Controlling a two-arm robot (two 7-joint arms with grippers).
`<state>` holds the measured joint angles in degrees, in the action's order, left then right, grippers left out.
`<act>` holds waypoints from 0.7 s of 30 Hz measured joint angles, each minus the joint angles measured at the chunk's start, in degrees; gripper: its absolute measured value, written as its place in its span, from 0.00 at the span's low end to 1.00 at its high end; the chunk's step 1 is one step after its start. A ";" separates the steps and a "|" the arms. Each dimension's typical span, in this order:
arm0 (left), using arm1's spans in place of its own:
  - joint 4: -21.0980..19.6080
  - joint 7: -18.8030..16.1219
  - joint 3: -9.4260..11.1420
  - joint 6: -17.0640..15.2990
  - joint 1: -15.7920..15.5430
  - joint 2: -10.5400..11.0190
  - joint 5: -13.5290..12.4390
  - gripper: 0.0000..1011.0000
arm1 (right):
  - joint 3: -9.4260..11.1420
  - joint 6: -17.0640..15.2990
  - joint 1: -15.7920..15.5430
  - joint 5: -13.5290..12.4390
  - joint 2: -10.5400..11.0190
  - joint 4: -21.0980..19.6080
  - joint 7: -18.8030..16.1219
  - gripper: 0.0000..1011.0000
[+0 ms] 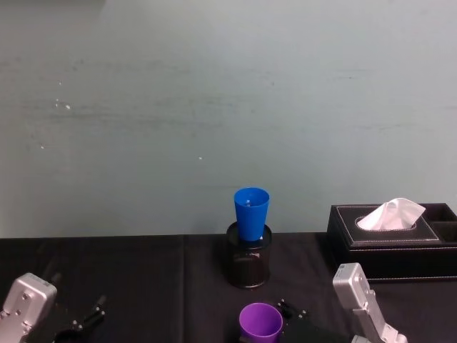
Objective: Pick up one cup with a gripper and tap it against the other cup.
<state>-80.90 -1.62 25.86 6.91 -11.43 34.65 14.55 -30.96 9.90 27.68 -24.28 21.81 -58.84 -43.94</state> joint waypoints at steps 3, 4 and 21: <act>0.00 0.00 0.00 0.00 0.00 0.00 0.00 0.99 | 0.00 0.00 0.00 0.00 0.00 0.00 0.00 0.99; 0.00 0.00 0.00 0.00 0.00 0.00 0.00 0.99 | 0.00 0.00 0.00 0.00 0.00 0.00 0.00 0.99; 0.00 0.00 0.00 0.00 0.00 0.00 0.00 0.99 | 4.49 4.78 -3.76 1.15 0.74 -7.36 7.16 0.99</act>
<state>-80.90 -1.62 25.86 6.91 -11.43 34.65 14.55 -26.47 14.67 23.92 -23.13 22.55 -66.20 -36.78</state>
